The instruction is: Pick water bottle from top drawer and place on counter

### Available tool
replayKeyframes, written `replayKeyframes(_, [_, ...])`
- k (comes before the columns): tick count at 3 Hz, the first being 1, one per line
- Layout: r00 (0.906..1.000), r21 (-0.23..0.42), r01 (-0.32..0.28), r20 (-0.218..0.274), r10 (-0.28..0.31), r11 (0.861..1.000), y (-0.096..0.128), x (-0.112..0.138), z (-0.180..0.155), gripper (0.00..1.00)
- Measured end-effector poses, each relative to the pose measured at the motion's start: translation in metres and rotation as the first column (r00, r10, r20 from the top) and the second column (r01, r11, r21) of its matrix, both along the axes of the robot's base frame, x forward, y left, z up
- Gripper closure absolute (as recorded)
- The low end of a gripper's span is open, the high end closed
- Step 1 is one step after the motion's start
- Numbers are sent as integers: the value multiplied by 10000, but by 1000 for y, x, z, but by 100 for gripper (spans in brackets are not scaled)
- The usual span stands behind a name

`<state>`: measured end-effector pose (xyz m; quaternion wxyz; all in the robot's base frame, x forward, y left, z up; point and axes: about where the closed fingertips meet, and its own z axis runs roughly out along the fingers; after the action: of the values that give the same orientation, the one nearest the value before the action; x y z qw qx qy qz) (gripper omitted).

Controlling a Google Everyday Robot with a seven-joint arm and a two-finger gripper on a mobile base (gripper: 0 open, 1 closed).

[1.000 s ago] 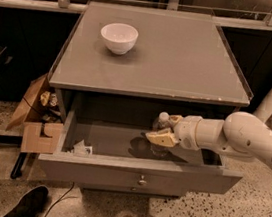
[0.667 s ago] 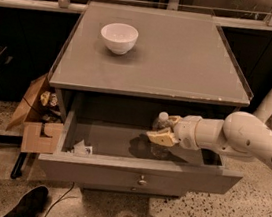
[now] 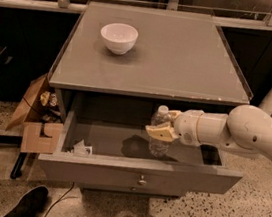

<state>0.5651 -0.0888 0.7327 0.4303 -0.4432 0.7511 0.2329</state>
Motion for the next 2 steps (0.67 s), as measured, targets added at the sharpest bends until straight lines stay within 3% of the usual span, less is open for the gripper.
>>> replayKeyframes(1, [10000,236,27,53,-29,9997,13,-18,51,100])
replayKeyframes(2, [9986,392,-7,524,-13,9992,32,-25,126,100])
